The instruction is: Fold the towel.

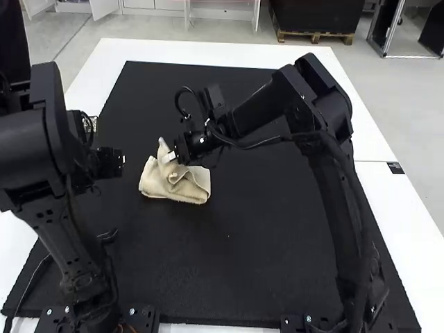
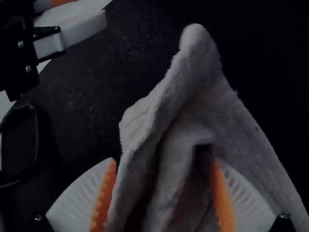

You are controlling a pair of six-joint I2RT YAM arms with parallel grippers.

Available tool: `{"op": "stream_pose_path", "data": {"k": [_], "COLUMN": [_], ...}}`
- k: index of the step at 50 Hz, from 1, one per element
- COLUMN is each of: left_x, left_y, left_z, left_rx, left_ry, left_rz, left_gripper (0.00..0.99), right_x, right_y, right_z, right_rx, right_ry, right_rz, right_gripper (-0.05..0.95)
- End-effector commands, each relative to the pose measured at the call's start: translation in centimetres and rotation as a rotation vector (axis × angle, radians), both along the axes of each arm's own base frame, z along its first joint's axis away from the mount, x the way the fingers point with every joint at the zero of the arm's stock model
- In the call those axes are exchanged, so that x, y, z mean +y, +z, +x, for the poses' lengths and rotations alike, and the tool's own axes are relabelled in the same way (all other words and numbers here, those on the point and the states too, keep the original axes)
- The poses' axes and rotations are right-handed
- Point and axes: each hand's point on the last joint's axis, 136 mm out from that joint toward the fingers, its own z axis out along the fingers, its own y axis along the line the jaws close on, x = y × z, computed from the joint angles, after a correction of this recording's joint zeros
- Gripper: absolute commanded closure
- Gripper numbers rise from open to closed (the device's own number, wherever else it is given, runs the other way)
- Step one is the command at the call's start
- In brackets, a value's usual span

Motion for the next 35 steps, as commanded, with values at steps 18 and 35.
{"op": "stream_pose_path", "data": {"k": [18,35], "left_x": [0.2,0.2], "left_y": [1.4,1.5], "left_z": [0.3,0.4], "left_rx": [-0.044,-0.05], "left_ry": [-0.011,-0.011], "left_rz": [0.023,0.023], "left_gripper": [0.028,0.026], "right_x": [1.0,0.5], "right_y": [3.8,1.1], "right_z": [-1.6,-2.2], "right_rx": [0.051,0.056], "right_ry": [0.098,0.136], "right_rz": [0.106,0.088], "right_gripper": [0.9,0.92]}}
